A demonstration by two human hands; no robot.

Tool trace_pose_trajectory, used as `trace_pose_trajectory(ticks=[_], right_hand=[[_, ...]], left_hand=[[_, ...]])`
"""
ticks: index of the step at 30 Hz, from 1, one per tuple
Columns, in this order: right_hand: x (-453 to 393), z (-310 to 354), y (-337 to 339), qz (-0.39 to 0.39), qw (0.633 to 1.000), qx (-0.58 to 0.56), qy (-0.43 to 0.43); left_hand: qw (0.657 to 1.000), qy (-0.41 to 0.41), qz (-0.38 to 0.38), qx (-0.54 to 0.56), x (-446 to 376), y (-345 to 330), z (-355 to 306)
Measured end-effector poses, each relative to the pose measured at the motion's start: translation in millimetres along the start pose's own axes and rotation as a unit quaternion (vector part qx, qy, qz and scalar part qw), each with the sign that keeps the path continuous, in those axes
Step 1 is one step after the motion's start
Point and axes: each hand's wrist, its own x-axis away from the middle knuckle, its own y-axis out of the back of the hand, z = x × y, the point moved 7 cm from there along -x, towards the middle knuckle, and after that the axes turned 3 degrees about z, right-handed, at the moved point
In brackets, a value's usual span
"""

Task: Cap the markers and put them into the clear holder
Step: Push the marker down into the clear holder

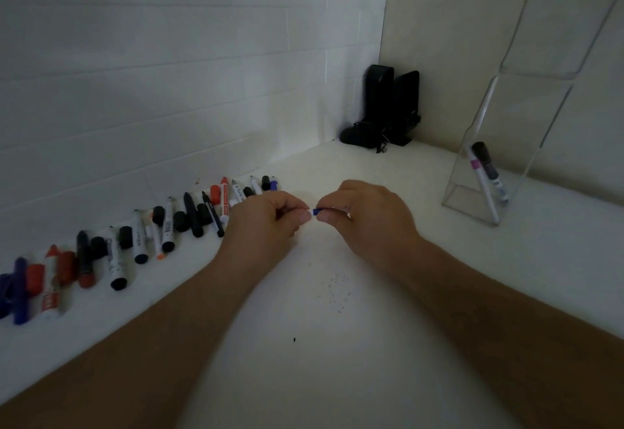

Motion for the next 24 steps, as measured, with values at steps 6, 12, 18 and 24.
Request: trace_pose_trajectory(ticks=[6,12,18,24], right_hand=[[1,-9,-12,0.027,0.994,-0.076,-0.070],[1,9,12,0.034,0.987,0.154,-0.021],[0,-14,100,-0.109,0.994,0.008,-0.009],[34,-83,204,-0.289,0.951,0.031,-0.106]], left_hand=[[1.000,-0.009,-0.004,-0.006,0,-4,-4],[0.998,-0.064,0.017,-0.002,2,-7,-12],[0.994,-0.100,0.045,-0.002,9,-12,-17],[0.975,-0.181,0.093,-0.093,17,-27,-23]])
